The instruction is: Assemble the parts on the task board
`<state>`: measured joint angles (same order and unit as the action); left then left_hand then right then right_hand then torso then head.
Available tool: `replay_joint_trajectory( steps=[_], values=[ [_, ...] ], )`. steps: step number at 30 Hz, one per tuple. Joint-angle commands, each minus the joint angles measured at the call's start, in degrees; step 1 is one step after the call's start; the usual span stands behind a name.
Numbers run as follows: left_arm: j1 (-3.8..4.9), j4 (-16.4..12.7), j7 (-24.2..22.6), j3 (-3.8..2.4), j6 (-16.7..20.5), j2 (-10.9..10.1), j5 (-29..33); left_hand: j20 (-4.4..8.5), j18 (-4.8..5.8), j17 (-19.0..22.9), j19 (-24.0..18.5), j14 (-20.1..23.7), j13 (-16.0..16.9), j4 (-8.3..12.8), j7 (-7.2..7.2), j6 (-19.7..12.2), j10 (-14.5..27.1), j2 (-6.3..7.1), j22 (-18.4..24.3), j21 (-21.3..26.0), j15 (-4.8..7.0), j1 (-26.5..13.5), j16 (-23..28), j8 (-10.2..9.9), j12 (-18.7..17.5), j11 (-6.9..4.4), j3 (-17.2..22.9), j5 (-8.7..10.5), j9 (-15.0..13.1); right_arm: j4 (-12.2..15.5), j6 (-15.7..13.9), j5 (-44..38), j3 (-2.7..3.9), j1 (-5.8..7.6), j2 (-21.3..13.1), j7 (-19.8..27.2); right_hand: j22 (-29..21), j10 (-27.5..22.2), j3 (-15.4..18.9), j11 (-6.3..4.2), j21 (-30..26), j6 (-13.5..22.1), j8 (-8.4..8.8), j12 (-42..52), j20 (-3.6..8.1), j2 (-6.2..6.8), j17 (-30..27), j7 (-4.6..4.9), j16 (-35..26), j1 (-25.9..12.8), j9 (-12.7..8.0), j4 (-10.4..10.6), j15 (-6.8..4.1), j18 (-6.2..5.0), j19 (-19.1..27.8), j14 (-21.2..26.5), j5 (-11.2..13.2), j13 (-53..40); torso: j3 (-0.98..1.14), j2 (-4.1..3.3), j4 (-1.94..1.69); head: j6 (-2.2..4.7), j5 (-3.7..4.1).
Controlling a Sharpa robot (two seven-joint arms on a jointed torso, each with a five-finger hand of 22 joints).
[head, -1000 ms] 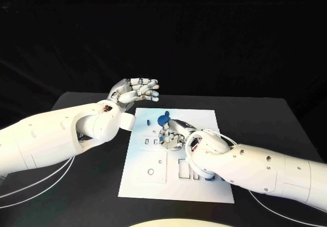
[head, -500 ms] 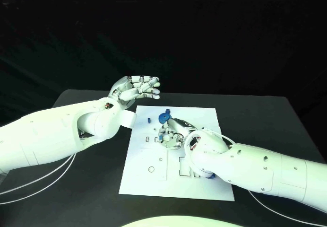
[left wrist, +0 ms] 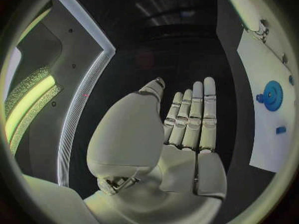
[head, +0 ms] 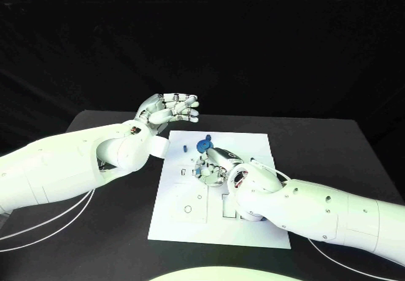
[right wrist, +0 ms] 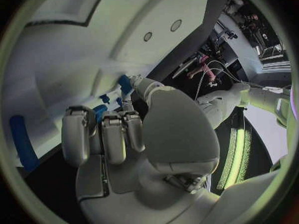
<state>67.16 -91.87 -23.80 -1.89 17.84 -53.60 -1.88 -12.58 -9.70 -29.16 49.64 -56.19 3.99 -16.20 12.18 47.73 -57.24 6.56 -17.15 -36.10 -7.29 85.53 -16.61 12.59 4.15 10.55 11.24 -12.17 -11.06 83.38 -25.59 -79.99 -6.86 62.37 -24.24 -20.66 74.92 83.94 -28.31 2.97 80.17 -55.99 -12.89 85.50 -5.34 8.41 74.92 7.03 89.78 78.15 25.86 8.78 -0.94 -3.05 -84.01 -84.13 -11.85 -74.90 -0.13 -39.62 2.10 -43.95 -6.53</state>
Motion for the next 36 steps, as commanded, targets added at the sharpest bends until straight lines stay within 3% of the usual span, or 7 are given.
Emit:
replay_joint_trajectory(
  steps=[1,10,36],
  values=[
    [0.06,-0.05,-0.27,-0.04,-1.03,0.1,-0.04,-0.09,-0.68,-0.07,-0.29,0.31,-0.03,-0.21,1.57,-0.5,0.37,0.23,-0.09,-0.26,-0.09,-0.05,0.33,-0.35,-0.22,0.04,0.15,0.23,-0.06,0.12,-0.18,-1.07,-0.09,-0.22,0.05,0.6,7.63,1.14,0.03,-0.43,-0.36,-0.45,-1.06,-0.2,0.54,0.44,15.08,0.08,0.22,-0.22,2.4,-0.29,-0.38,0.5,-0.55,-5.87,-0.19,-9.03,0.03,0.01,0.04,0.08,-0.06],
    [0.06,0.03,-0.23,-0.04,-1.05,0.09,-0.04,-0.09,-0.68,-0.07,-0.29,0.31,-0.03,-0.21,1.57,-0.5,0.37,0.23,-0.09,-0.26,-0.09,-0.05,0.33,-0.35,-0.22,0.04,0.15,0.23,-0.06,0.68,-2.99,-2.59,-0.09,-0.41,-0.36,0.97,7.68,1.22,-0.03,-0.44,-0.32,-0.42,-1.12,-0.14,0.56,0.56,15.08,0.06,0.22,-0.24,2.42,-0.42,-0.39,0.51,-0.59,-5.87,-0.22,-9.11,0.05,-0.03,0.02,0.18,-0.03],
    [0.06,0.06,-0.05,-0.03,-1.2,0.13,-0.04,-0.1,-0.69,-0.19,-0.37,0.29,-0.03,-0.16,1.57,-0.51,0.38,0.22,-0.11,-0.35,-0.09,-0.03,0.46,-0.35,-0.22,0.04,0.17,0.24,-0.1,-0.35,-3.66,-1.71,-0.09,-0.71,-0.2,1.79,7.54,1.11,-0.06,-0.39,-0.55,-0.15,-1.08,-0.26,0.59,0.93,15.08,0.16,0.22,-0.45,2.38,-0.59,-0.38,0.47,-0.5,-5.87,-0.21,-8.99,0.03,-0.01,0.01,0.16,0.2]
  ],
)
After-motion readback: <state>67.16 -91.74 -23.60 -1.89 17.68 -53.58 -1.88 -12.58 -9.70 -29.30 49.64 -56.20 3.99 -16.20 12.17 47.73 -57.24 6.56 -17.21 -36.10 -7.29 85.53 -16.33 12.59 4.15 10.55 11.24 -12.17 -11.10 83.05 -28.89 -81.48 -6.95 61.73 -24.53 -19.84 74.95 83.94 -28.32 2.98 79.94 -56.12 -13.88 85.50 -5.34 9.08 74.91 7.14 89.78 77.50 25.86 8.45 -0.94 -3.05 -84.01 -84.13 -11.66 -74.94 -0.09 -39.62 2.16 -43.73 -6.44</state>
